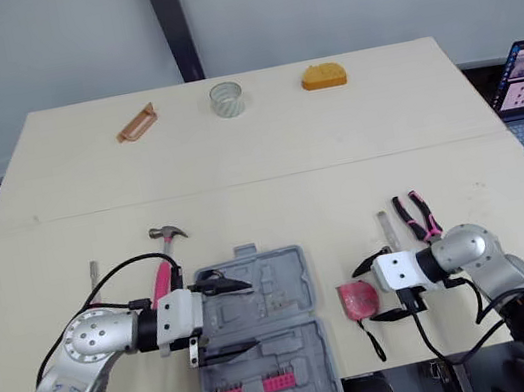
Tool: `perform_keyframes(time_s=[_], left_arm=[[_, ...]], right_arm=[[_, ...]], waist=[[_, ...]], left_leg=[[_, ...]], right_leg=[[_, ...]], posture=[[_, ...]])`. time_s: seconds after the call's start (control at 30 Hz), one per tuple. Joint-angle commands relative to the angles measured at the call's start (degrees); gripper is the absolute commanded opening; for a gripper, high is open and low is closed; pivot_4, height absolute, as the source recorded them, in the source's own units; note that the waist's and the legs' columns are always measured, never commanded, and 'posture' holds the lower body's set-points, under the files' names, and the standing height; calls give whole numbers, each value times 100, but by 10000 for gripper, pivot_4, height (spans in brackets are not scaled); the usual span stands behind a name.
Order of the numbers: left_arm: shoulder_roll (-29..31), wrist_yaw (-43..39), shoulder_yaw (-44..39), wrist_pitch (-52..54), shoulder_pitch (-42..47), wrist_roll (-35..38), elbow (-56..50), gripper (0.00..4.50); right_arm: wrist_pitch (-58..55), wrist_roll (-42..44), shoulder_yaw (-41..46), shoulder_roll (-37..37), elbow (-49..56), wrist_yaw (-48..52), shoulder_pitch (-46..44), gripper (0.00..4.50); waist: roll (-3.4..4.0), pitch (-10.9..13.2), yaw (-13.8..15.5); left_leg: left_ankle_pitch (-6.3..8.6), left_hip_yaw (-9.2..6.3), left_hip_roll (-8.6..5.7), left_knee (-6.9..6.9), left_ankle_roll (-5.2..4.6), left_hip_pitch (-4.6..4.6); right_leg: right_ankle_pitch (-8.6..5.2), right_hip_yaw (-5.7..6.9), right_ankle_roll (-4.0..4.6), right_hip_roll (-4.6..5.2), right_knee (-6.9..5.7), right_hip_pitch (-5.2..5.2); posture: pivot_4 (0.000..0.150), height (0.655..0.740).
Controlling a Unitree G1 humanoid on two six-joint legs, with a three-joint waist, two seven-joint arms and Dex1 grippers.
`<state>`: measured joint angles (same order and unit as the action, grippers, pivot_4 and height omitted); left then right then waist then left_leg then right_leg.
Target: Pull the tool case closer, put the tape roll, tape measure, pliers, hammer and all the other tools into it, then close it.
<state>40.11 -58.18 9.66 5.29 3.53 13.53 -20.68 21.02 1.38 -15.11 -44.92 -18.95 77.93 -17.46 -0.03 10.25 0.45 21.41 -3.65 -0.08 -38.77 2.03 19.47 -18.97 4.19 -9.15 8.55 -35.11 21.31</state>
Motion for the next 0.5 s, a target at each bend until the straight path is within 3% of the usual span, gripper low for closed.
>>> perform_keyframes(time_s=[0.03,0.5], left_arm=[[-15,45,-16,2,-28,24,-187,45000],[-77,216,5,91,-138,10,-278,45000]], right_arm=[[-113,49,-12,70,137,-87,112,28623],[-698,307,77,-37,653,32,154,28623]], waist=[[0,0,-27],[0,0,-35]], left_leg=[[0,0,0,-1,0,-1],[0,0,0,3,0,0]], right_leg=[[0,0,0,0,0,-2],[0,0,0,1,3,-1]], posture=[[1500,7400],[1500,7400]])
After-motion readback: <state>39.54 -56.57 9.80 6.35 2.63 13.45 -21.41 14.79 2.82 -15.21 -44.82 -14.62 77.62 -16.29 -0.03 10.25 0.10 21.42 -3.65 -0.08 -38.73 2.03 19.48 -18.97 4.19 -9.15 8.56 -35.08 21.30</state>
